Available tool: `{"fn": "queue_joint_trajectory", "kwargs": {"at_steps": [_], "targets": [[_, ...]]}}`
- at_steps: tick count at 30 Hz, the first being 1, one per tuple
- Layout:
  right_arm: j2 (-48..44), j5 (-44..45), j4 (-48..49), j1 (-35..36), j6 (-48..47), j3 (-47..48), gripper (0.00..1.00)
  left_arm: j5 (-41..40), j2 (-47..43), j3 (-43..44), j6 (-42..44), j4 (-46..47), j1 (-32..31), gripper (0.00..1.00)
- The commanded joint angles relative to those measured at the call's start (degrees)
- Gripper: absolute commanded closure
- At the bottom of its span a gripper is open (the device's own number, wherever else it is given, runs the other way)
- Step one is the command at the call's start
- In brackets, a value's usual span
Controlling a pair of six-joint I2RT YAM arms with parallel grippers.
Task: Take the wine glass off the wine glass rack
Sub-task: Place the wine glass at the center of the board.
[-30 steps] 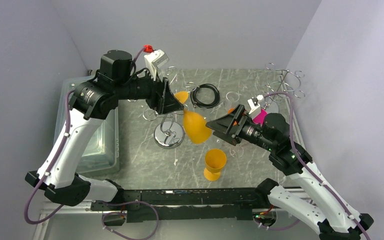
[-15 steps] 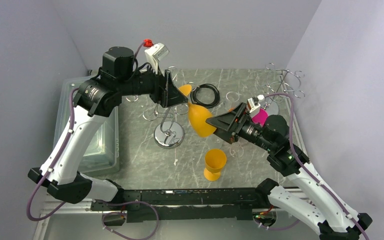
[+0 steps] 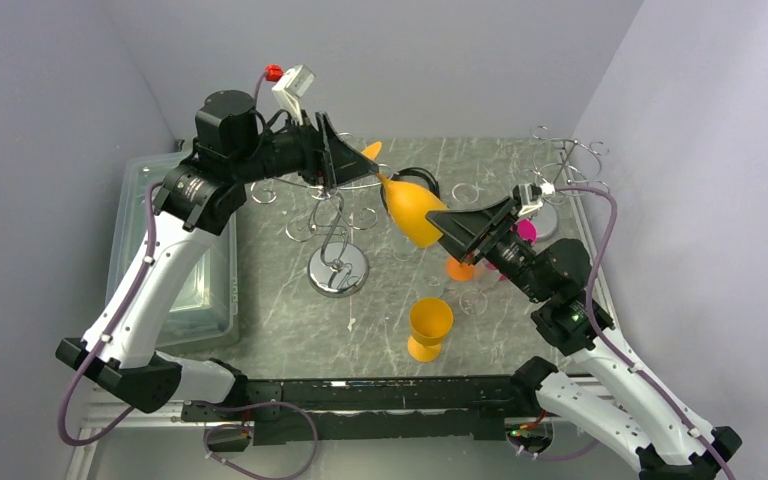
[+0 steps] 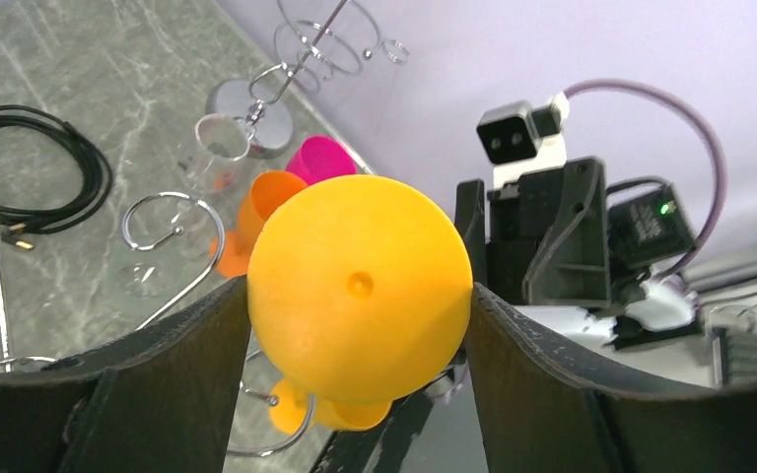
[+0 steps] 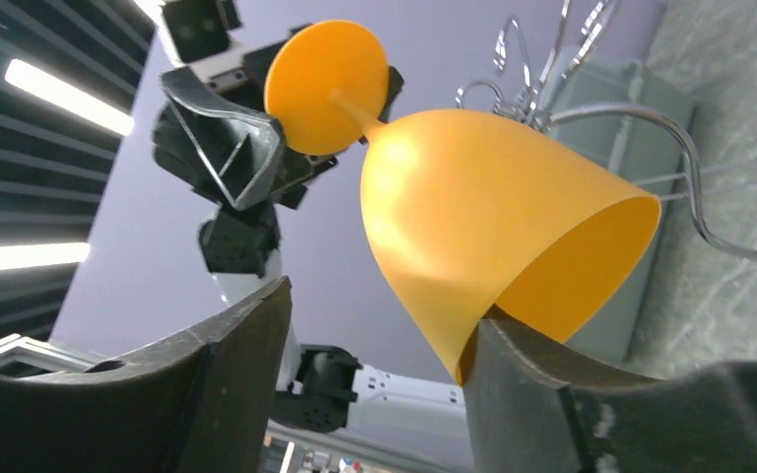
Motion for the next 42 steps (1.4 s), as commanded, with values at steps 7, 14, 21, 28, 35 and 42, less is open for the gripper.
{"fn": "queue_joint_trajectory", "kwargs": {"at_steps": [7,14,21,28,35,42], "targets": [[-0.3,3.6,8.5,0.2,-3.4,5.0,0.78,1.5,-1.3,-3.7,-9.7,14.0,2.4,0.61],[0.1,5.8,2.7,0.2,-7.7,9.7,1.00,1.7,-1.4,-3.6,-9.1,13.4,2.7,0.19],[1.5,11.6,-17.8,0.2,-17.1,23.0,1.00,-2.9,-1.2,1.4,-2.4,5.6,2.7,0.00],[2.1,23.0,-45.3,0.2,-25.6,37.7,1.00,-6.5,-1.2,4.0,4.0,-0.5,2.7,0.00],[6.0,40.8,-66.5,0.2,-29.5,48.1,1.00,-6.5,-0.3,5.3,7.2,-3.5,2.7,0.01],[14.7,56.9,-83.3,0.2,-26.9,54.5,1.00,-6.2,1.8,9.5,9.9,-7.9,2.8,0.01]]}}
